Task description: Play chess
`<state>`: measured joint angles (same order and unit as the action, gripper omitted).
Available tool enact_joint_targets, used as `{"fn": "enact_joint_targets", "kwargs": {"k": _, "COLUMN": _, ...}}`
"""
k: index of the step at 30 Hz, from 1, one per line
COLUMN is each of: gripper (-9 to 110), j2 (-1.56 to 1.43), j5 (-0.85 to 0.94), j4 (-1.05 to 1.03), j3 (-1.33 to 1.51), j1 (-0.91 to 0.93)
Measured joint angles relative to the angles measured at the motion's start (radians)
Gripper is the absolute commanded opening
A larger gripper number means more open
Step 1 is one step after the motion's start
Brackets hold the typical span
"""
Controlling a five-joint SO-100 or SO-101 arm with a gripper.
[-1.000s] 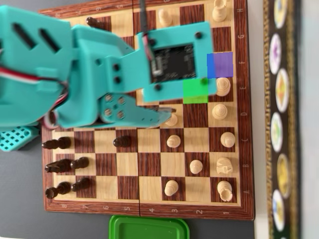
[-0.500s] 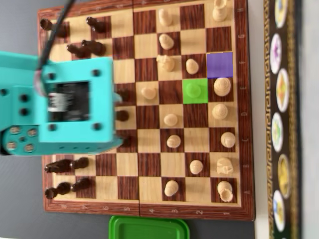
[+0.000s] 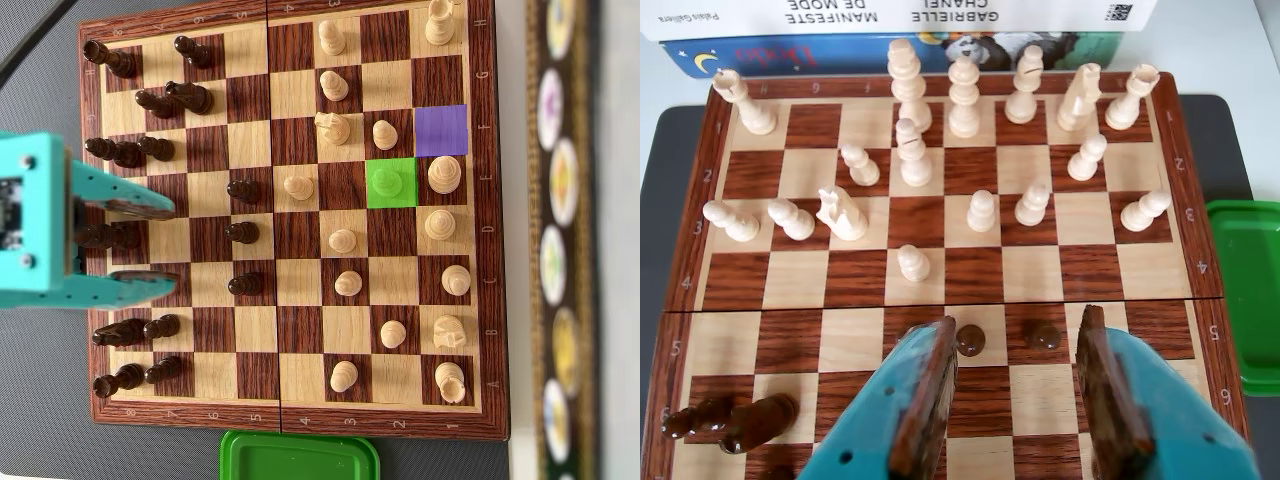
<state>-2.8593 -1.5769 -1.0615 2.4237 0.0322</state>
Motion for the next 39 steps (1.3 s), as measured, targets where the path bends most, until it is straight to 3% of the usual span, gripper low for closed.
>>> {"fn": "enact_joint_targets", "kwargs": {"k": 12, "gripper": 18, "j2": -0.453, "j5": -0.012, "j4": 0.000, "j3": 0.298, "j1": 0.000}}
{"fn": "enact_joint_targets", "kwargs": {"k": 19, "gripper": 18, "j2": -0.480, "j5": -0.058, "j4": 0.043, "j3": 0.354, "j1": -0.021}}
{"fn": "enact_joint_targets", "kwargs": {"k": 29, "gripper": 18, "j2": -0.477, "j5": -0.058, "j4": 0.560, "j3": 0.637, "j1": -0.063}}
{"fn": "enact_joint_targets", "kwargs": {"k": 39, "gripper": 18, "j2": -0.477, "j5": -0.061, "j4": 1.062, "j3": 0.712, "j1": -0.063}}
